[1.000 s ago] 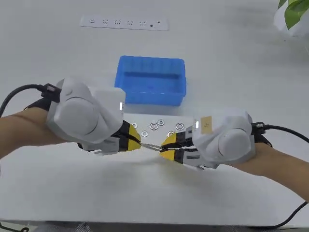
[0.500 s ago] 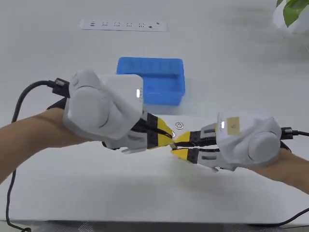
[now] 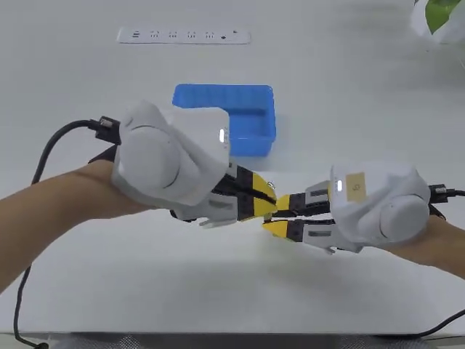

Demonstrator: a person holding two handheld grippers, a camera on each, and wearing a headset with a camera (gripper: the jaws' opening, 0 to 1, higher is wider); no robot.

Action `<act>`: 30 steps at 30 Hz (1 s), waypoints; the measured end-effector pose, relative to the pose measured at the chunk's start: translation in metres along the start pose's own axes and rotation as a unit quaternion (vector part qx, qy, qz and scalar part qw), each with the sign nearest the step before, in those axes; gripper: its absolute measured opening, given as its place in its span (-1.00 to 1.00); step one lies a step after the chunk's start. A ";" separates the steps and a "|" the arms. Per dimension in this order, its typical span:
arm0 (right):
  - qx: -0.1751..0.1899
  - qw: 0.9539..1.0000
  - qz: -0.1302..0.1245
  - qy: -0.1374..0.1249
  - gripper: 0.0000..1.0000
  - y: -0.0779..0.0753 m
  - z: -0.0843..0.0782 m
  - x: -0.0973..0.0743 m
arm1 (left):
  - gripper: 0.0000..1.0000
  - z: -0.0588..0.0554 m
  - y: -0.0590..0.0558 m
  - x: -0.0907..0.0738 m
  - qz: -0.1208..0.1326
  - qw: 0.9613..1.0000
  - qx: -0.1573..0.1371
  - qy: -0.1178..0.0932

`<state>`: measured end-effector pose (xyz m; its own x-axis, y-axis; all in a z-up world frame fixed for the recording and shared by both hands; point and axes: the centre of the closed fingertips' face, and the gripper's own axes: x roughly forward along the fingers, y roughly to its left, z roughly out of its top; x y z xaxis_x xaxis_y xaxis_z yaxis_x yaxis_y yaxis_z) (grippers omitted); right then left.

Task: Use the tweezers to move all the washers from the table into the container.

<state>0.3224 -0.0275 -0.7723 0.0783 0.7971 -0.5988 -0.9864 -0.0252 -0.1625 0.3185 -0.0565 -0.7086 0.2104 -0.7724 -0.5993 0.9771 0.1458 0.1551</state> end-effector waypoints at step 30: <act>0.007 1.000 0.008 0.000 -0.85 0.002 -0.005 -0.004 | -0.90 0.009 -0.005 -0.002 -0.009 0.999 0.007 -0.046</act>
<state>0.3206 -0.0337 -0.7736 0.0620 0.7963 -0.6017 -0.9895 -0.0301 -0.1417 0.3126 -0.0613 -0.7011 0.1884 -0.8282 -0.5278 0.9799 0.1230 0.1568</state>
